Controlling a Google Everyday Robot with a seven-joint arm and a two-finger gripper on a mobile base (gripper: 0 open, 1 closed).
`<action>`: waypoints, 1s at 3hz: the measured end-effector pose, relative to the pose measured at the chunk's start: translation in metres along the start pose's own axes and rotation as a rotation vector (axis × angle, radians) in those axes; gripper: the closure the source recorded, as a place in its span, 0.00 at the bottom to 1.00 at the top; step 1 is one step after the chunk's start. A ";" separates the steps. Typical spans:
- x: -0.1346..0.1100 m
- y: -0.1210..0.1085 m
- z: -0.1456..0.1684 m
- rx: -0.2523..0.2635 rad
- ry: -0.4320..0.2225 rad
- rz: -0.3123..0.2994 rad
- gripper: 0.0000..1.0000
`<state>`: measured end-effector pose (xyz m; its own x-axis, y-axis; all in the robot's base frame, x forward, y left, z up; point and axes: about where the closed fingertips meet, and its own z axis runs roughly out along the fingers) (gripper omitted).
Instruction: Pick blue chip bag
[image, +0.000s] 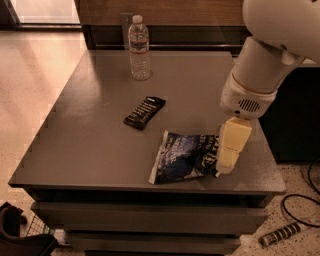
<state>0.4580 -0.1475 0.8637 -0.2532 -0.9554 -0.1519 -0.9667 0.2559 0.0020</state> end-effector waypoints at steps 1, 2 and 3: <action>-0.008 0.016 0.033 -0.077 -0.109 -0.001 0.00; -0.023 0.028 0.047 -0.122 -0.216 -0.019 0.00; -0.027 0.030 0.047 -0.127 -0.233 -0.022 0.15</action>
Offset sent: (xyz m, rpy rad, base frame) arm -0.0275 0.0583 -0.0536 0.3822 0.0764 0.0651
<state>0.4372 -0.1072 0.8212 -0.2309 -0.8972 -0.3766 -0.9725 0.2006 0.1183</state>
